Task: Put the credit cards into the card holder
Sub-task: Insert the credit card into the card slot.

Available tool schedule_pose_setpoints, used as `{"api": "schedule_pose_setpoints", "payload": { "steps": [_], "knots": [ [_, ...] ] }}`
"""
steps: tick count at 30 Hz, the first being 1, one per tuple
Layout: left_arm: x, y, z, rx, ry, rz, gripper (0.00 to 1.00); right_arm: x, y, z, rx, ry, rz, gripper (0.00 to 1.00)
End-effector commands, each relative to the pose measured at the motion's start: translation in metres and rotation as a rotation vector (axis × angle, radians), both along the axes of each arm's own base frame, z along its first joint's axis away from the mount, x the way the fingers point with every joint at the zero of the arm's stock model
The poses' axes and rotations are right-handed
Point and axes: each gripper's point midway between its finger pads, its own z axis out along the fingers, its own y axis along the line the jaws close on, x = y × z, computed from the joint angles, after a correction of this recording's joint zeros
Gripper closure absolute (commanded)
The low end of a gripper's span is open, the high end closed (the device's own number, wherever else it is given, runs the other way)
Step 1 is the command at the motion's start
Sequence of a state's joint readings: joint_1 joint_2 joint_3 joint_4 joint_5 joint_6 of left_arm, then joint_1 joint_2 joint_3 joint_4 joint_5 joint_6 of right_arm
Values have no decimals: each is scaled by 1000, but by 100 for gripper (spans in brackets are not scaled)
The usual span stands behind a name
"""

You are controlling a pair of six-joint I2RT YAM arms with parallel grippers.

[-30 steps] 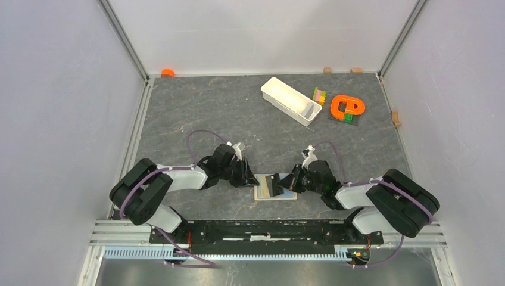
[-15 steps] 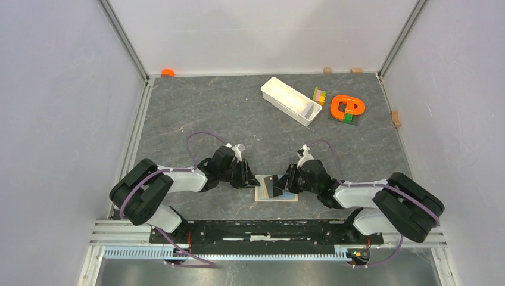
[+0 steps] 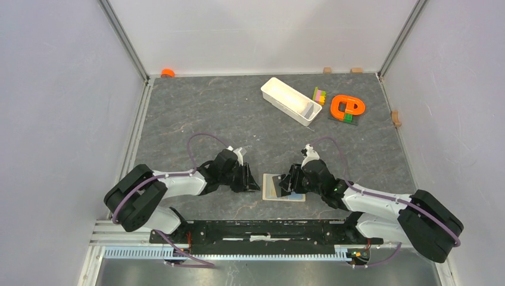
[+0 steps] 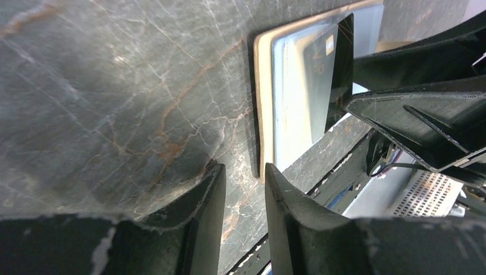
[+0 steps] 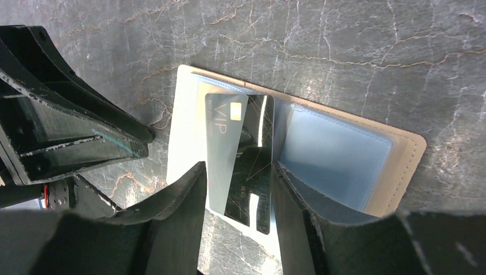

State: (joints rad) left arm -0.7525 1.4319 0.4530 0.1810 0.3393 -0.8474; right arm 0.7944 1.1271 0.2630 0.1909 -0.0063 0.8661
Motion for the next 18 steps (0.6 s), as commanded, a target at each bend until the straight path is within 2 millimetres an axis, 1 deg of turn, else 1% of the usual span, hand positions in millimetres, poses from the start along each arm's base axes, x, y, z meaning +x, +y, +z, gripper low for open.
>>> {"api": "schedule_pose_setpoints", "payload": {
  "steps": [1, 3, 6, 9, 13, 18],
  "knots": [
    [-12, 1, -12, 51, 26, -15, 61, -9, -7, -7, -73, 22, 15, 48],
    [-13, -4, -13, 43, 28, -25, 61, -9, -4, -3, -71, 7, 19, 46],
    [-14, -8, -13, 38, 32, -31, 61, -5, -2, 9, -76, -32, 27, 42],
    [-13, -9, -11, 36, 24, -31, 61, 2, -5, 19, -108, -67, 15, 39],
    [-13, -9, -10, 34, 19, -31, 60, 2, -14, 20, -143, -70, -11, 39],
    [-13, -13, -10, 32, 21, -41, 60, -8, -19, 8, -148, -27, -19, 40]
  ]
}}
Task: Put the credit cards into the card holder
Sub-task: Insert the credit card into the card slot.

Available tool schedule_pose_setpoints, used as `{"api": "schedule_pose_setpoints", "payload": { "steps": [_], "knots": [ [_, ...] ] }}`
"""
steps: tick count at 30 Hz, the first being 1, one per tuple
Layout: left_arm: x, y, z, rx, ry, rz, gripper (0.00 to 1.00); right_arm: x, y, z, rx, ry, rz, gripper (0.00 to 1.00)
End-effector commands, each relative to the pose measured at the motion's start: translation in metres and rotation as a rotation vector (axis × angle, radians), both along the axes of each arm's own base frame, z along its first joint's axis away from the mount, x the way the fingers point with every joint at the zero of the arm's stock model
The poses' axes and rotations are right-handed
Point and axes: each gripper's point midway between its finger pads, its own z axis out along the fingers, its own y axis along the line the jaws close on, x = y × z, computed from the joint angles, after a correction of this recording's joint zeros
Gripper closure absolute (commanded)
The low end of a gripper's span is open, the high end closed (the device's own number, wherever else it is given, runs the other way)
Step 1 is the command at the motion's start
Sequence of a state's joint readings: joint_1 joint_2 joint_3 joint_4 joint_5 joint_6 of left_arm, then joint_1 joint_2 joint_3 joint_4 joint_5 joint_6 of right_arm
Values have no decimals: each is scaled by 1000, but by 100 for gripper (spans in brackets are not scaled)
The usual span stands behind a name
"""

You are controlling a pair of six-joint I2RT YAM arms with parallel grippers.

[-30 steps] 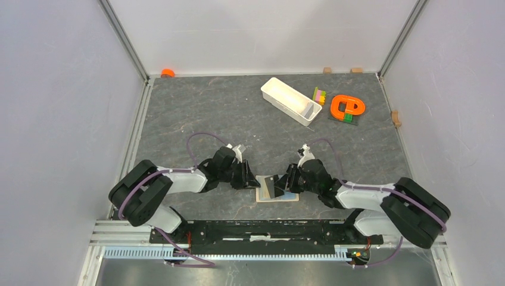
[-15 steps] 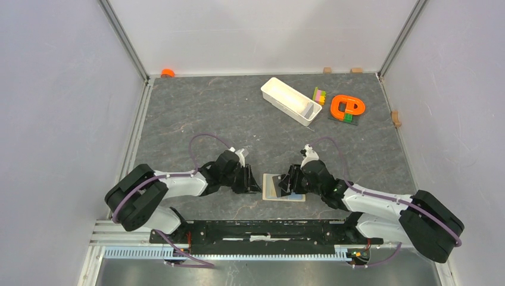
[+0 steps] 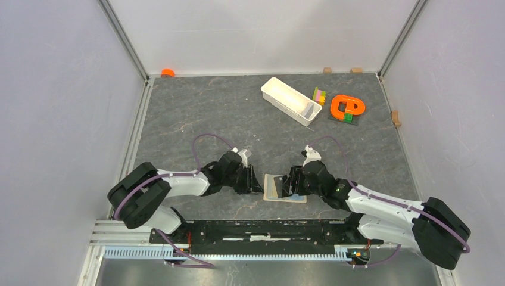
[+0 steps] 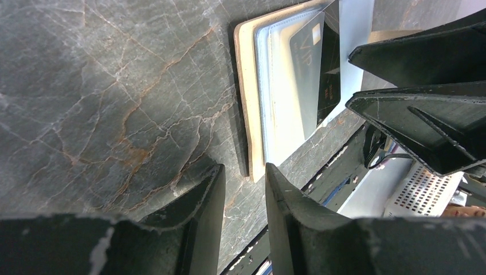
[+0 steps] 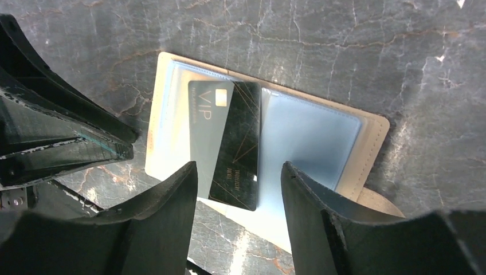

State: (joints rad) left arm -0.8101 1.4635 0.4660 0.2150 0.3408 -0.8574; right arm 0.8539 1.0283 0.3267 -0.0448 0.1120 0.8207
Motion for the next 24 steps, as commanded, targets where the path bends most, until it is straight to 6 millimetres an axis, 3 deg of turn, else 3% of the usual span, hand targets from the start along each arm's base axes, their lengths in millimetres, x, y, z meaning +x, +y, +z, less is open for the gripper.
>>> {"api": "schedule_pose_setpoints", "payload": {
  "steps": [1, 9, 24],
  "knots": [
    [-2, 1, -10, 46, 22, 7, 60, -4, -2, -1, -8, 13, -14, 40],
    [-7, -9, -14, 33, 45, -33, 62, -17, 14, -3, 43, 51, 27, 43],
    [-15, -23, -12, 4, 51, -95, 67, -9, 49, 13, 89, 7, 108, 47]
  ]
}}
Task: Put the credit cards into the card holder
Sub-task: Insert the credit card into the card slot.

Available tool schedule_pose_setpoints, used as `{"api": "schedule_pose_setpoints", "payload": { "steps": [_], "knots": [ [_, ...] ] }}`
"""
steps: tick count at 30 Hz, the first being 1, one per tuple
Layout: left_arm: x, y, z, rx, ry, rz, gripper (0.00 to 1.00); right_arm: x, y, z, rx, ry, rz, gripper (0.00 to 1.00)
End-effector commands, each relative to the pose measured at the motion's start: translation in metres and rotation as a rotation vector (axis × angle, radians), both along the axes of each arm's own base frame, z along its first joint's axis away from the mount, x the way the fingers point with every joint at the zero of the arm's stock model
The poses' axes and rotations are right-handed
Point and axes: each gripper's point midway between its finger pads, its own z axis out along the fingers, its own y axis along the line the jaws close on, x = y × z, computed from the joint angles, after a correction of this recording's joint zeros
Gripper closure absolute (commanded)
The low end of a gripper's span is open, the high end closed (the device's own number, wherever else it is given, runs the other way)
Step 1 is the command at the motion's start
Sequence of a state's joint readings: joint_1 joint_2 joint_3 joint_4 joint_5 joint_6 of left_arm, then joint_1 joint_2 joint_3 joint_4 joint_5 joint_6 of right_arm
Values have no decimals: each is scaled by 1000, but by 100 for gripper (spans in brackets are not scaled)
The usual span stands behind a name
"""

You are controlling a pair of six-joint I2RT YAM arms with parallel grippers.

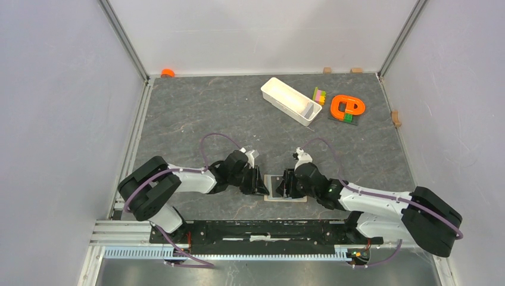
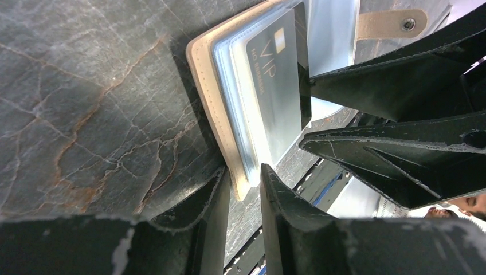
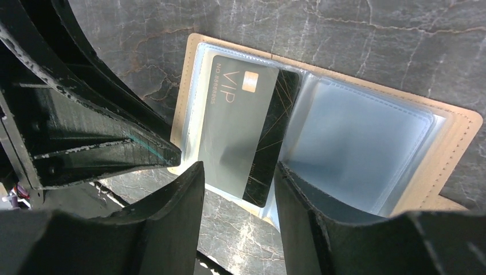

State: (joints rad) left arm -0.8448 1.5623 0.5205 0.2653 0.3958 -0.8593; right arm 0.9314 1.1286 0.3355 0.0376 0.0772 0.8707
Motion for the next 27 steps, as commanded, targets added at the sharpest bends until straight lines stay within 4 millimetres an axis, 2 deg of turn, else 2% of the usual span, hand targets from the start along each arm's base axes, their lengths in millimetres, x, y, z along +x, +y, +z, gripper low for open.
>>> {"api": "schedule_pose_setpoints", "payload": {
  "steps": [1, 9, 15, 21, 27],
  "knots": [
    [-8, 0, -10, 35, 24, -23, 67, 8, 25, 23, 61, -46, 41, 48],
    [-9, -1, -10, 35, 21, -26, 67, 5, 37, 28, 73, -53, 68, 49],
    [-6, 7, -9, 66, 4, 9, 64, 10, 31, 33, 42, -76, 41, 49],
    [4, 17, 3, 95, -69, 55, 51, 26, 10, 47, -71, -145, -19, 46],
    [17, 28, 22, 121, -160, 93, 40, 57, -16, 78, -199, -233, -61, 44]
  ]
}}
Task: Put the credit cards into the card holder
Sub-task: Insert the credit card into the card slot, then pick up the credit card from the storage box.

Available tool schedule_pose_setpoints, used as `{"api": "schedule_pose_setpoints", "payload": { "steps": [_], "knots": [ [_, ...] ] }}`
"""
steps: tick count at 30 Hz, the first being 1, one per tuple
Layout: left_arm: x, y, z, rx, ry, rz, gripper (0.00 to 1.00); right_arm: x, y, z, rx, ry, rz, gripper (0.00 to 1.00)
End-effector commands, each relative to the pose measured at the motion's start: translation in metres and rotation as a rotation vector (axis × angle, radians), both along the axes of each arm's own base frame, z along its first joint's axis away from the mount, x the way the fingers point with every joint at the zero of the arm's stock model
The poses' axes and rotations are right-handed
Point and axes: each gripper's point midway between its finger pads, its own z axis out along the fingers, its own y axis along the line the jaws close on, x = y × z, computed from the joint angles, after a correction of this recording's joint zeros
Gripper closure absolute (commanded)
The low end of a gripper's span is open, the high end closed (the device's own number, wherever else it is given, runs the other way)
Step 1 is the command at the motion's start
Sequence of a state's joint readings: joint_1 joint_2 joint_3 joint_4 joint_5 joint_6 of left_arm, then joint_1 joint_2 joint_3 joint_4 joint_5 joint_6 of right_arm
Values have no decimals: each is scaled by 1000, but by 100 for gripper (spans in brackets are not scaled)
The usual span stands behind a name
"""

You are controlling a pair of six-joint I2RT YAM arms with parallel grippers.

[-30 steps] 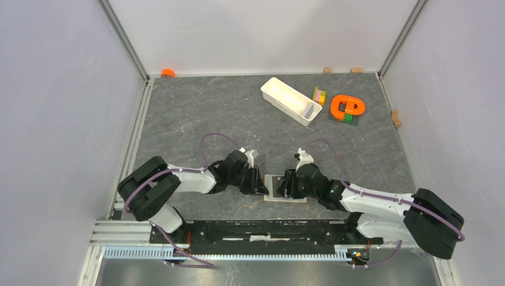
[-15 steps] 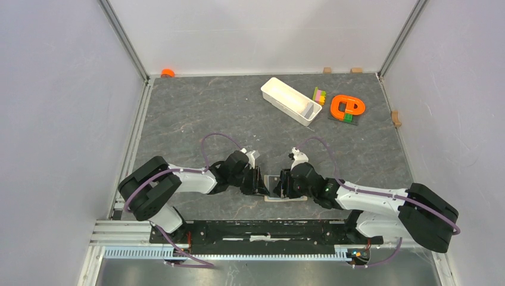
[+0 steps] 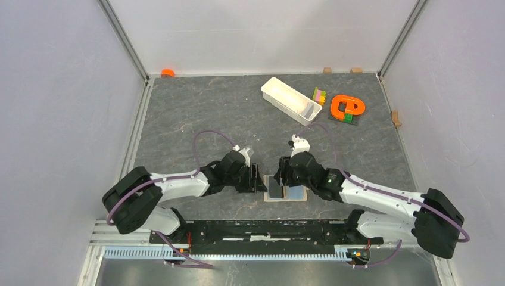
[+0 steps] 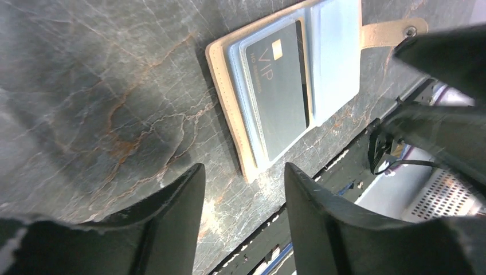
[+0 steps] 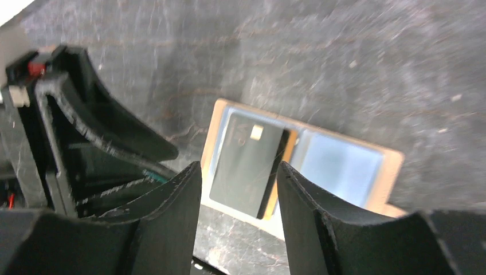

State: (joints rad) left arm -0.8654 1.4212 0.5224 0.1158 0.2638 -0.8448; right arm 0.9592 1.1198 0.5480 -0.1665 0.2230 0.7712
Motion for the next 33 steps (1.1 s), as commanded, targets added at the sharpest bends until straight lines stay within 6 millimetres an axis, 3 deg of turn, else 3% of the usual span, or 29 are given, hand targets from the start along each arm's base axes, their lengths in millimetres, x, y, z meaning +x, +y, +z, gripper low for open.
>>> {"api": "schedule_pose_setpoints", "payload": {
  "steps": [1, 7, 10, 17, 20, 26, 33],
  "knots": [
    [13, 14, 9, 59, -90, 32, 37, 33, -28, 33, -109, -103, -65, 44],
    [22, 16, 19, 52, -116, 44, 30, 82, -66, 60, -169, -130, -136, 37],
    [31, 28, 23, 98, -123, 47, 27, 113, -83, 72, -219, -139, -183, 36],
    [66, 51, 61, 127, -204, 56, 22, 199, -108, 94, -222, -152, -293, 39],
    [72, 56, 69, 121, -216, 59, 21, 232, -113, 90, -213, -142, -323, 40],
    [74, 64, 62, 130, -202, 58, 21, 284, -115, 71, -191, -93, -356, 41],
    [75, 65, 60, 121, -198, 60, 21, 313, -119, 37, -198, -40, -431, 38]
  ]
}}
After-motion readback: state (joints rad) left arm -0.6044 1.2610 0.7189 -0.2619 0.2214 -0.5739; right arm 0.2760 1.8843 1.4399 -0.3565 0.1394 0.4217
